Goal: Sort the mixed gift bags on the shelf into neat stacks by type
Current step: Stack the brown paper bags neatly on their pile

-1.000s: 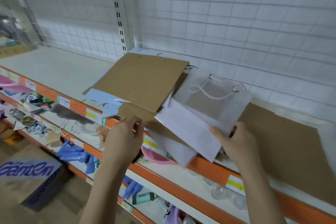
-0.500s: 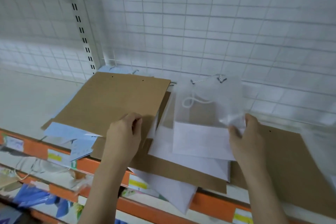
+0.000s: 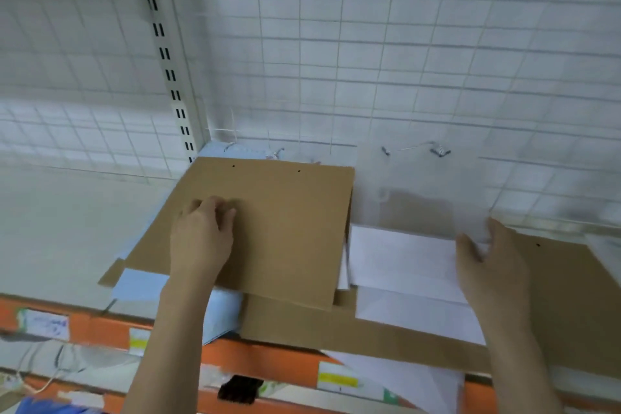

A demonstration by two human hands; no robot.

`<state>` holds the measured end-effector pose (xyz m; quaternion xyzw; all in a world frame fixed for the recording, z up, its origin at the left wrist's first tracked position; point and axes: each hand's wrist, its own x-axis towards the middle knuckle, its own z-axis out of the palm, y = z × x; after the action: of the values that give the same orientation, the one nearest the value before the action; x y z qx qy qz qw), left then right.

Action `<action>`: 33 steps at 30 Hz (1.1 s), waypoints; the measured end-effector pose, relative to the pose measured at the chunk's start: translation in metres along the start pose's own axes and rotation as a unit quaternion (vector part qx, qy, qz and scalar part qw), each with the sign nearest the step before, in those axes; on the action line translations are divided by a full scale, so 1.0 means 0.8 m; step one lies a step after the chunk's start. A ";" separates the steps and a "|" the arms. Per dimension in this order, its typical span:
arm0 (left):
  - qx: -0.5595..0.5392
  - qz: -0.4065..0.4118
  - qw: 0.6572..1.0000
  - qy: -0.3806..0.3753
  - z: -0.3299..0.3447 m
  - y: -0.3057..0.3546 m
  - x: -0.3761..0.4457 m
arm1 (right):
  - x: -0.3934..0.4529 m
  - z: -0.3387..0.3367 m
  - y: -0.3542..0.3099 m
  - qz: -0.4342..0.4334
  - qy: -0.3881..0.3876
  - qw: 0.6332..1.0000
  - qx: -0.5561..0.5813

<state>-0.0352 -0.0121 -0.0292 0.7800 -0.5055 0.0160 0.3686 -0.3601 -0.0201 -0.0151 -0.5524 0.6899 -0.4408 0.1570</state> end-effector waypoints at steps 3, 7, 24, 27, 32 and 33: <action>-0.004 -0.057 0.997 -0.046 -0.007 -0.030 0.025 | -0.012 0.008 -0.009 0.034 0.015 0.999 -0.013; 0.062 -0.161 0.980 -0.095 -0.020 -0.051 0.031 | -0.034 0.020 -0.014 0.049 0.046 0.997 -0.049; -0.075 -0.137 0.984 -0.084 -0.024 -0.015 0.001 | -0.059 0.035 -0.017 0.065 0.029 0.992 -0.103; -0.193 -0.118 0.969 -0.102 -0.026 -0.007 -0.001 | -0.056 0.028 -0.016 0.060 0.029 0.996 -0.068; -0.261 -0.055 0.960 -0.089 -0.030 0.029 -0.021 | -0.046 0.006 -0.007 0.040 0.044 0.998 -0.015; -0.265 -0.051 0.959 -0.084 -0.030 0.038 -0.025 | -0.043 -0.002 -0.002 0.041 0.046 0.998 -0.003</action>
<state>-0.0608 0.0111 -0.0032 0.6775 -0.4800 -0.2033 0.5189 -0.3486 0.0115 -0.0217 -0.5030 0.7198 -0.4571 0.1413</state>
